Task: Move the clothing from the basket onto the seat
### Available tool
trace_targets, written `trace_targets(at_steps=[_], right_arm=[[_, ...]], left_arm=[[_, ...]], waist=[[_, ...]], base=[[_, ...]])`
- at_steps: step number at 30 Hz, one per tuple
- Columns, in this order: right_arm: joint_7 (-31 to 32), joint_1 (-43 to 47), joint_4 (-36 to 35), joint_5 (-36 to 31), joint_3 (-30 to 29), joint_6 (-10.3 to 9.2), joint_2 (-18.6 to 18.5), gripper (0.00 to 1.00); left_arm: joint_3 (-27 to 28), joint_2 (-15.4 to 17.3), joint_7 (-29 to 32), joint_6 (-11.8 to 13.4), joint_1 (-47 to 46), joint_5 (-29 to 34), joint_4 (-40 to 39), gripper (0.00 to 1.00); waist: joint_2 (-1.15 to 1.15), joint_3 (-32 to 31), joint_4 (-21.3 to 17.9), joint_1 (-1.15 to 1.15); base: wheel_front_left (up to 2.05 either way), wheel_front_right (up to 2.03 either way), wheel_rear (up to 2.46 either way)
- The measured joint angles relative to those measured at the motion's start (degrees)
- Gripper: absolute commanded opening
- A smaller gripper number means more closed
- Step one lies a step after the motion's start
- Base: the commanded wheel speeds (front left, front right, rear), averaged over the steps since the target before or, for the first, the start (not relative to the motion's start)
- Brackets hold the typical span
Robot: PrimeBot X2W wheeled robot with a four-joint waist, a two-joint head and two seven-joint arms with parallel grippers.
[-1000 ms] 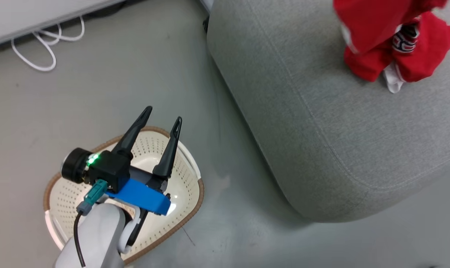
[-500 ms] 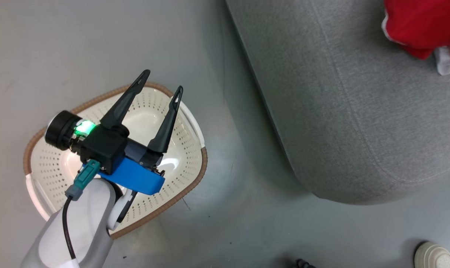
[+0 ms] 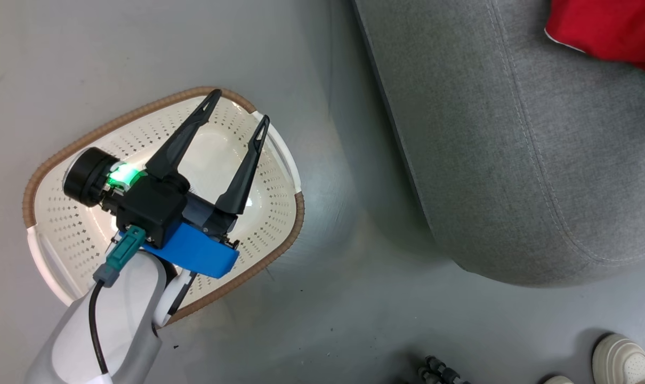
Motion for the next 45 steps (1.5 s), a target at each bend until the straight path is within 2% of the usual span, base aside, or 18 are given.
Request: trace_targets(at_steps=[12,13,15,30,37,45], right_arm=[[-2.7,-2.0,5.0,-0.2,2.0,-0.01,-1.1,0.0],[-2.8,-2.1,5.3,-0.2,2.0,-0.01,-1.2,0.47],[-3.0,-2.3,5.7,-0.2,2.2,-0.01,-1.4,1.0],[-4.3,-2.6,8.9,0.4,2.7,0.0,-2.2,1.0],[-5.4,-2.5,8.9,0.4,4.1,0.0,-1.3,1.0],[-4.9,2.4,6.6,0.9,7.9,0.0,-1.5,1.0]], left_arm=[[-0.4,-0.5,-0.7,0.3,-0.4,-0.4,0.8,1.0],[-0.4,-0.5,-0.8,0.4,-0.4,-0.5,0.9,1.0],[-0.4,-0.5,-0.9,0.4,-0.5,-0.6,1.2,1.0],[-0.7,-0.9,-1.8,0.5,-0.9,-1.2,2.8,1.0],[-0.7,-1.5,-2.2,0.5,-0.9,-1.6,4.0,1.0],[0.7,-4.1,-2.5,0.9,2.0,-3.1,6.2,1.0]], waist=[[0.0,-0.5,1.1,0.0],[0.0,-0.6,1.2,0.0],[0.0,-0.8,1.3,0.0],[0.0,-2.2,1.2,-0.01],[0.0,-3.8,1.2,-0.01],[0.0,-9.8,2.0,-0.01]], base=[[0.0,0.0,0.0],[0.0,0.0,0.0],[0.0,0.0,0.0],[0.0,0.0,0.0],[0.0,0.0,0.0],[0.0,0.0,0.0]])
